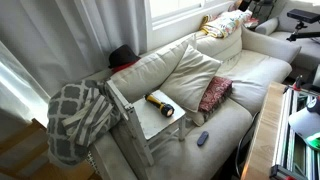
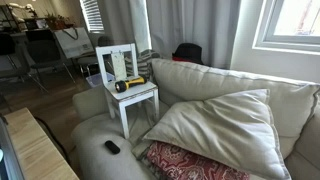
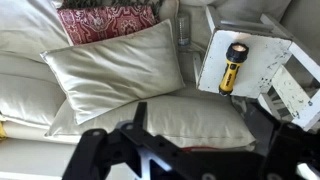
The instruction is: Turn off the flashlight
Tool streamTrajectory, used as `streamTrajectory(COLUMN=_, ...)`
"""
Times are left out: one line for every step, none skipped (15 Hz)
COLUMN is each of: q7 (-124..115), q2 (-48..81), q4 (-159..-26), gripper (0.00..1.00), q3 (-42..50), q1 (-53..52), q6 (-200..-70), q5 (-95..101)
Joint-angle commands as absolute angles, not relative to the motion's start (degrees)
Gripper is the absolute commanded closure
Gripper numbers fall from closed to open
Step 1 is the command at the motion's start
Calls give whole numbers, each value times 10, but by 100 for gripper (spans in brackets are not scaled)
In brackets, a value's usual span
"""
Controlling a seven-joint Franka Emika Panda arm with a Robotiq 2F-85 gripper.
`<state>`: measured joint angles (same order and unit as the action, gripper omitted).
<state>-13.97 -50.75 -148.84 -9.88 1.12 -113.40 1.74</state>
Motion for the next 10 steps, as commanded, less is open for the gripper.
streamTrajectory(q7=-142, q2=-507, q4=-1488, gripper=0, q3=-96, q1=7, q6=-1133, q5=20)
streamTrajectory(q7=-142, q2=-507, q4=-1488, gripper=0, q3=-96, q1=7, q6=-1133, q5=20)
streamTrajectory(q7=-142, q2=-506, q4=-1488, gripper=0, q3=-96, q1=7, q6=-1133, q5=20)
streamTrajectory(q7=-142, q2=-506, q4=-1488, gripper=0, q3=-96, q1=7, q6=-1133, q5=20)
streamTrajectory(q7=-142, q2=-506, q4=-1488, gripper=0, q3=-96, q1=7, q6=-1133, q5=20)
streamTrajectory(q7=-142, q2=-506, q4=-1488, gripper=0, q3=-96, q1=7, q6=-1133, q5=20)
streamTrajectory(q7=-142, q2=-506, q4=-1488, gripper=0, q3=-96, q1=7, q6=-1133, q5=20)
streamTrajectory(q7=-132, q2=-476, q4=-1481, gripper=0, q3=-96, q1=-1, q6=-1147, q5=13)
streamTrajectory(q7=-114, q2=-439, q4=-1478, gripper=0, q3=-91, q1=-16, q6=-1185, q5=-1)
streamTrajectory(q7=-105, q2=-407, q4=-1474, gripper=0, q3=-92, q1=-25, q6=-1215, q5=-12)
